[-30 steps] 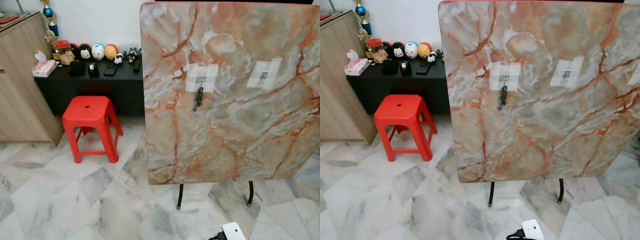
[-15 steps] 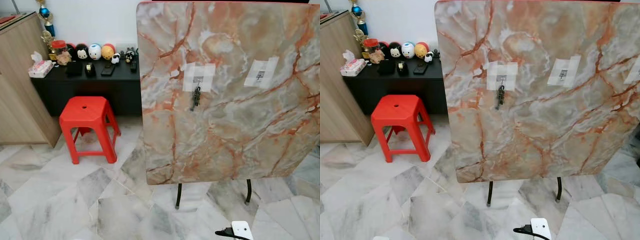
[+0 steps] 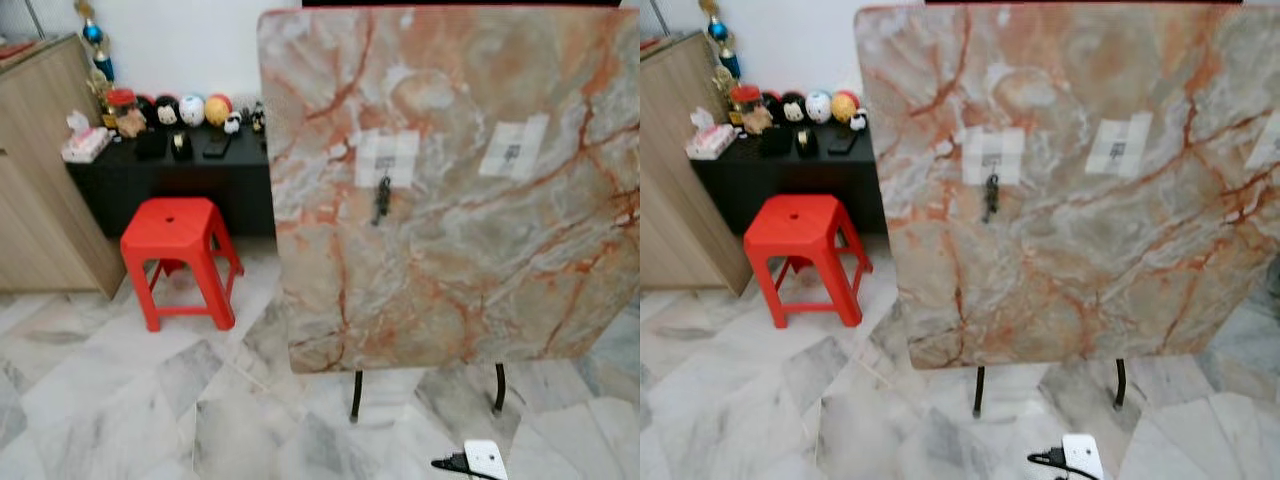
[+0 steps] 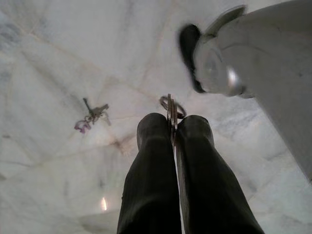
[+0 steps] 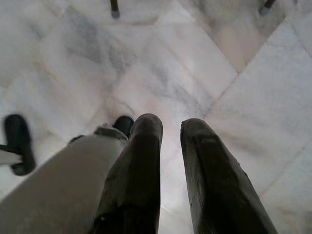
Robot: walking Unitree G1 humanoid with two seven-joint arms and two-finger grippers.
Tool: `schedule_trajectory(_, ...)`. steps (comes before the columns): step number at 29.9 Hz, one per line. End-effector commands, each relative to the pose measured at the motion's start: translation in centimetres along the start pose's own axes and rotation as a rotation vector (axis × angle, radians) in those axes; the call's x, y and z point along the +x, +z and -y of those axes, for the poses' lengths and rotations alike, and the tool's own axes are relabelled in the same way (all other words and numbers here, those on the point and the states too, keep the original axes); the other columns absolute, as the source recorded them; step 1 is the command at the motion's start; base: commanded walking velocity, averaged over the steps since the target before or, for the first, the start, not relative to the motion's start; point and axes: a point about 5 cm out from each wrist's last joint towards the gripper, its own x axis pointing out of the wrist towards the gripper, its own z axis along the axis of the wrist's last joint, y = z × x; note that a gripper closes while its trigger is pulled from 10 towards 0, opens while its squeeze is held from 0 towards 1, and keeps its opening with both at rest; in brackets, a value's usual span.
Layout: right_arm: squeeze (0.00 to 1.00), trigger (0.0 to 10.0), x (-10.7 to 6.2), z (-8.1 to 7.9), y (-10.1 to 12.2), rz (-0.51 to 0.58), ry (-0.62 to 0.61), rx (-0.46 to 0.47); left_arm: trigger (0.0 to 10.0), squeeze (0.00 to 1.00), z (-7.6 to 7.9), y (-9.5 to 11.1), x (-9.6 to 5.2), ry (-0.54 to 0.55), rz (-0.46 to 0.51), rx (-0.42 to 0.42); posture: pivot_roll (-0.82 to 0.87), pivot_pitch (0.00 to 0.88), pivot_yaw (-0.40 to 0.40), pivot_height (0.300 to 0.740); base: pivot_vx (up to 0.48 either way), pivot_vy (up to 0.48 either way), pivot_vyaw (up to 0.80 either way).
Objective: Hang keys on a hook
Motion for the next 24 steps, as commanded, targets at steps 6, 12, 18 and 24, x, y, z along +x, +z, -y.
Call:
schedule_trajectory(6,0.0,10.0,0.0,-0.4,0.0,0.006,0.015,0.011,10.0,0.0,-0.3,-0.1,0.0,0.004,-0.002,0.014,-0.08,0.0,0.0,0.74,0.0,-0.414,0.0)
schedule_trajectory(12,0.0,10.0,0.0,-0.4,-0.3,-0.002,0.021,-0.006,10.0,0.0,-0.3,0.0,0.0,0.004,0.001,0.021,-0.08,0.0,0.004,0.74,0.0,-0.432,0.0)
schedule_trajectory(18,0.0,10.0,0.0,-0.3,0.0,0.006,0.012,0.0,10.0,0.0,-0.4,0.6,-0.1,0.008,0.019,0.02,-0.07,0.0,-0.003,0.74,0.0,-0.439,0.0)
schedule_trajectory(24,0.0,10.0,0.1,0.0,0.8,0.024,-0.002,0.018,10.0,0.0,-0.4,1.0,-0.1,0.006,0.026,0.024,-0.07,0.0,-0.011,0.74,0.0,-0.437,0.0)
